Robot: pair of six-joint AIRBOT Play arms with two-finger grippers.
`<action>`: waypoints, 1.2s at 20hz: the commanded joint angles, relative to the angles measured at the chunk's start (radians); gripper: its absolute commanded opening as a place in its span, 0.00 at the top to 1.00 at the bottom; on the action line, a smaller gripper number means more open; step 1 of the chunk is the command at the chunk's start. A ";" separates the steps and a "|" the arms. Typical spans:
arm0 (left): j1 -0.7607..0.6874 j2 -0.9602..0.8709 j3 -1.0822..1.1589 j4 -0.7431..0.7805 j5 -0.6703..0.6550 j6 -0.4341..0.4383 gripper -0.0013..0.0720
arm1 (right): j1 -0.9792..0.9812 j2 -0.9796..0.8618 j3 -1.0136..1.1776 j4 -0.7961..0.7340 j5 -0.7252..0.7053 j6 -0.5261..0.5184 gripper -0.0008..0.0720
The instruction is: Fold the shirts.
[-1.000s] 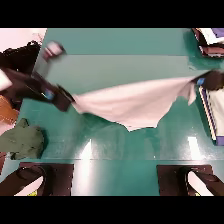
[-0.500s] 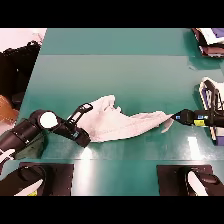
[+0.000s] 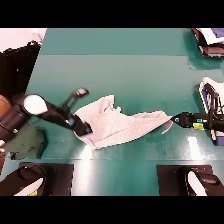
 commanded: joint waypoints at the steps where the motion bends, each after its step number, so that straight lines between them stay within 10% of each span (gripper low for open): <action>1: 0.177 -0.035 0.150 0.093 0.048 -0.019 0.21 | -0.001 0.002 -0.002 0.002 -0.005 0.001 0.97; 11: 0.343 -0.589 0.313 -0.043 0.041 0.081 0.21 | 0.000 0.002 -0.002 0.003 -0.020 0.035 0.97; 24: 0.288 -0.644 0.320 -0.027 -0.051 0.096 0.32 | 0.000 0.002 -0.002 0.003 -0.045 0.050 0.97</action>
